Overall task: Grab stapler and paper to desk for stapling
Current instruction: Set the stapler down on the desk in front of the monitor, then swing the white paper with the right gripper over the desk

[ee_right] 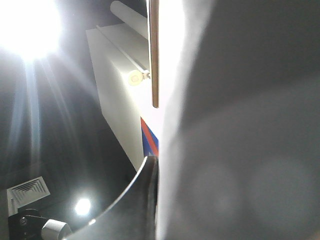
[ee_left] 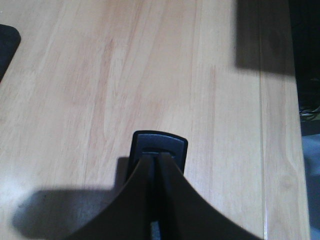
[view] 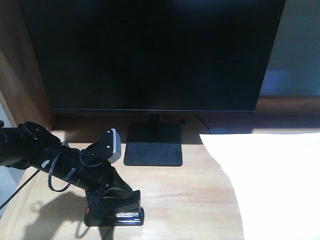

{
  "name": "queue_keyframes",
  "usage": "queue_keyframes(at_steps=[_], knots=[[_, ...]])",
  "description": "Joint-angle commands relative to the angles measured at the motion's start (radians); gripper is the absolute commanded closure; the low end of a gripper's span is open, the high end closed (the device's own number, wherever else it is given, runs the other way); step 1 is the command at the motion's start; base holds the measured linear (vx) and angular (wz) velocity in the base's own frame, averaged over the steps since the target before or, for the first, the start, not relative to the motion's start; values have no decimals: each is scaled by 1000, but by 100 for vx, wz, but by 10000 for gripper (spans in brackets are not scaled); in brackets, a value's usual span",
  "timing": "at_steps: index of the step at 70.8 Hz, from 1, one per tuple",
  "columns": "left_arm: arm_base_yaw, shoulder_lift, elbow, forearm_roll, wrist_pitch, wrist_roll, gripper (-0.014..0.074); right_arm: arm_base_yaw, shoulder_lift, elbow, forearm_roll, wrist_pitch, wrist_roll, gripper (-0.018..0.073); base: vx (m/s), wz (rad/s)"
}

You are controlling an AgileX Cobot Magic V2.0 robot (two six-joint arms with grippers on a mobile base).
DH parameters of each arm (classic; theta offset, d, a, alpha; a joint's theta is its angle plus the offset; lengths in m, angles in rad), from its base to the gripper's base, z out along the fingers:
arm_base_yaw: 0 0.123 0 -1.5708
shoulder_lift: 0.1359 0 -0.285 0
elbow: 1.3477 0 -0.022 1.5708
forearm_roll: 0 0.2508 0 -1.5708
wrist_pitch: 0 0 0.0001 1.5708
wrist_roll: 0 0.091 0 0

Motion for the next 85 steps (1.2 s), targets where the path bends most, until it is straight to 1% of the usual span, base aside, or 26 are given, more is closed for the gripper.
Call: queue_keyframes(at_steps=[1,52,58,62,75,85], knots=[[-6,-42,-19,-49,35,-10,603,-5,9,-24,6,-37,-6,564,0,0],[-6,-42,-19,-49,35,-10,602,-5,9,-24,6,-37,-6,564,0,0],[-6,-42,-19,-49,35,-10,602,-5,9,-25,7,-54,-6,564,0,0],[-6,-42,-19,-49,35,-10,602,-5,9,-25,21,-59,-16,564,0,0],[-6,-42,-19,-49,36,-10,603,-5,10,-28,125,-50,-32,562,0,0],[-6,-42,-19,-50,36,-10,603,-5,10,-28,144,-32,-69,561,0,0]])
